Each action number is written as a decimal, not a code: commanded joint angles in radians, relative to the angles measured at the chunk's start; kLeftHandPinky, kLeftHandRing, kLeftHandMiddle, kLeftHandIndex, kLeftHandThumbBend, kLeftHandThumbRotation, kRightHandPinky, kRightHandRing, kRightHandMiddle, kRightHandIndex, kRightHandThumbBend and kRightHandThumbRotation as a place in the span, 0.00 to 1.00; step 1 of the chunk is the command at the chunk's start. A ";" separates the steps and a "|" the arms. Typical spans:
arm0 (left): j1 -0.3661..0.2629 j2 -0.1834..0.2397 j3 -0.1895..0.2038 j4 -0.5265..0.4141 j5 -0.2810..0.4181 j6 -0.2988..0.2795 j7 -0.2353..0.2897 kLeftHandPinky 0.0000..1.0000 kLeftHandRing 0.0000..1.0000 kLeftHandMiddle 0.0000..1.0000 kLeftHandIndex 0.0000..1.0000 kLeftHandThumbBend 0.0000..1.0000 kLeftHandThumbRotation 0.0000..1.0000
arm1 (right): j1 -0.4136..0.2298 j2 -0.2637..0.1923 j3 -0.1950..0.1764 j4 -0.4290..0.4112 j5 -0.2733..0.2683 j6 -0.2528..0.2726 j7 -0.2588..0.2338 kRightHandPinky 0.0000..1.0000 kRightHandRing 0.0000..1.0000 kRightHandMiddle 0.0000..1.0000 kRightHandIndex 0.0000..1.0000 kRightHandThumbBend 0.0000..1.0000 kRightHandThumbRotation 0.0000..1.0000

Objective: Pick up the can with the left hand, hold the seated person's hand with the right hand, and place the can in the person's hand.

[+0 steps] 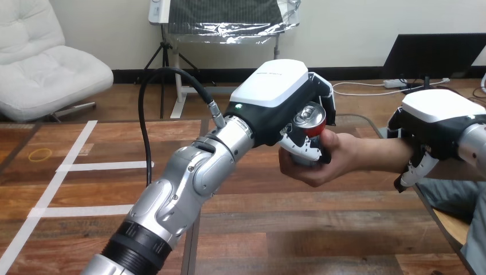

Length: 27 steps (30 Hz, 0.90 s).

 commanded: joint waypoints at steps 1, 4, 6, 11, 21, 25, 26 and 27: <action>-0.044 0.005 -0.011 0.010 0.005 0.007 -0.001 0.30 0.36 0.45 0.46 0.64 0.00 | -0.051 -0.042 -0.070 -0.039 0.016 -0.005 -0.019 0.35 0.40 0.46 0.48 0.76 0.00; -0.044 0.006 -0.010 0.010 0.004 0.006 -0.001 0.30 0.37 0.45 0.46 0.65 0.00 | -0.050 -0.041 -0.070 -0.039 0.016 -0.005 -0.019 0.35 0.40 0.46 0.48 0.76 0.00; -0.043 0.006 -0.010 0.010 0.003 0.005 -0.001 0.30 0.37 0.45 0.46 0.65 0.00 | -0.048 -0.041 -0.071 -0.039 0.016 -0.005 -0.021 0.34 0.39 0.45 0.48 0.76 0.00; -0.042 0.007 -0.010 0.011 0.001 0.005 -0.005 0.31 0.37 0.45 0.46 0.65 0.00 | -0.049 -0.040 -0.065 -0.032 0.010 -0.001 -0.020 0.32 0.38 0.45 0.48 0.77 0.00; -0.046 0.019 -0.011 0.012 -0.003 0.009 -0.033 0.31 0.37 0.45 0.46 0.64 0.00 | -0.043 -0.032 -0.067 -0.034 0.018 0.012 -0.018 0.32 0.39 0.46 0.51 0.79 0.00; -0.051 0.029 -0.015 0.002 0.006 0.035 -0.076 0.32 0.38 0.45 0.46 0.64 0.00 | -0.044 -0.045 -0.051 -0.050 -0.001 0.023 0.011 0.39 0.49 0.57 0.57 0.79 0.00; -0.053 0.033 -0.018 0.000 0.011 0.041 -0.086 0.32 0.38 0.46 0.47 0.64 0.00 | -0.047 -0.050 -0.044 -0.051 -0.010 0.028 0.023 0.42 0.53 0.60 0.60 0.78 0.00; -0.055 0.036 -0.019 -0.002 0.015 0.044 -0.093 0.33 0.39 0.47 0.48 0.64 0.00 | -0.049 -0.052 -0.040 -0.052 -0.016 0.031 0.031 0.45 0.55 0.63 0.61 0.78 0.00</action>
